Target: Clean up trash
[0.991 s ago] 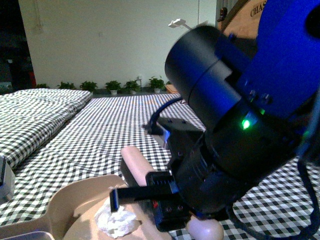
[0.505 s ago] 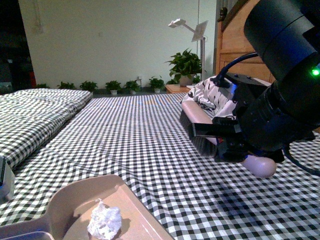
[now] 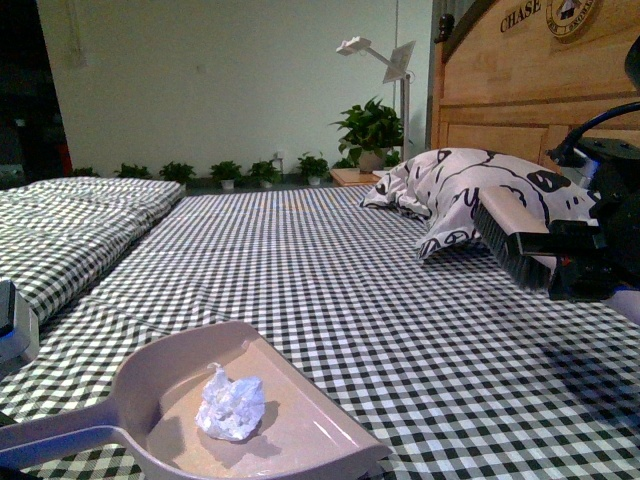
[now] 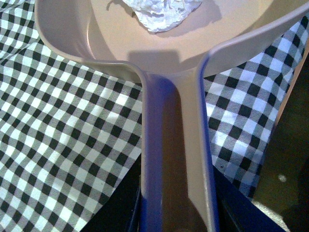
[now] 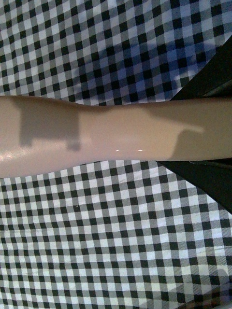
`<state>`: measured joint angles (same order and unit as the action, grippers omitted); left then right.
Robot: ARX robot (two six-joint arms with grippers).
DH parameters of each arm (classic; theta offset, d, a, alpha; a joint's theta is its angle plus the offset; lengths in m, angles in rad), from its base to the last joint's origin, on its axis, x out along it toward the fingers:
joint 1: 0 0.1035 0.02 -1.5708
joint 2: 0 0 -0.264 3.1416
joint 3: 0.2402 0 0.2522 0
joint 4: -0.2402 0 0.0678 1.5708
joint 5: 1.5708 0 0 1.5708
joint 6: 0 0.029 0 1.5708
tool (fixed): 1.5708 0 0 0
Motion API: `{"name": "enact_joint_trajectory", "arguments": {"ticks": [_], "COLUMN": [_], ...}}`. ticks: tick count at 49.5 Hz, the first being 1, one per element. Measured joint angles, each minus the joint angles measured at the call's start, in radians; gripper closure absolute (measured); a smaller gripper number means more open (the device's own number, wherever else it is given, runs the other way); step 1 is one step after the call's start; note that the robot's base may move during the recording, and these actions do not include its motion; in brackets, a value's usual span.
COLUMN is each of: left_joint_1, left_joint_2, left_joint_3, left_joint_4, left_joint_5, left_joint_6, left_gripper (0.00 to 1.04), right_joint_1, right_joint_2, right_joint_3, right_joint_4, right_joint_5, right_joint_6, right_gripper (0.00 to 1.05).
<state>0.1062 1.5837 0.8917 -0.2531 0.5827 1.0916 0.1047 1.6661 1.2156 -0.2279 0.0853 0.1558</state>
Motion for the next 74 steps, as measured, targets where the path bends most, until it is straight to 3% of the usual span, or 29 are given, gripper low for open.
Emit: {"name": "enact_joint_trajectory", "arguments": {"ticks": [15,25,31,36,44,50,61,74], "left_joint_1": [-0.004,-0.006,-0.006,-0.007,-0.025,-0.046,-0.050,-0.037], "left_joint_2": [-0.045,-0.115,-0.160,-0.220,-0.397,-0.524,-0.760,-0.974], "left_joint_3": [0.035,0.051,0.051,0.042,-0.041,-0.102,-0.159,-0.216], "left_joint_4": [0.001,0.140,0.236,0.327,0.310,0.298,0.184,0.022], "left_joint_5": [-0.003,-0.047,-0.128,-0.275,-0.328,-0.377,-0.431,-0.416], "left_joint_6": [-0.060,-0.209,-0.346,-0.549,-0.751,-0.806,-0.887,-0.940], "left_gripper": [0.78,0.78,0.78,0.78,0.78,0.78,0.78,0.78], "right_joint_1": [-0.032,-0.063,-0.088,-0.111,-0.143,-0.185,-0.249,-0.280], "right_joint_2": [-0.055,-0.105,-0.163,-0.268,-0.447,-0.551,-0.725,-0.888], "right_joint_3": [-0.002,-0.008,-0.033,-0.088,-0.163,-0.214,-0.299,-0.335], "right_joint_4": [0.000,0.031,0.072,0.183,0.274,0.306,0.280,0.225], "right_joint_5": [0.002,0.016,0.031,-0.009,-0.067,-0.103,-0.183,-0.222], "right_joint_6": [-0.020,-0.025,-0.037,-0.048,-0.092,-0.104,-0.104,-0.091], "right_gripper": [0.86,0.86,0.86,0.86,0.86,0.86,0.86,0.86]}}
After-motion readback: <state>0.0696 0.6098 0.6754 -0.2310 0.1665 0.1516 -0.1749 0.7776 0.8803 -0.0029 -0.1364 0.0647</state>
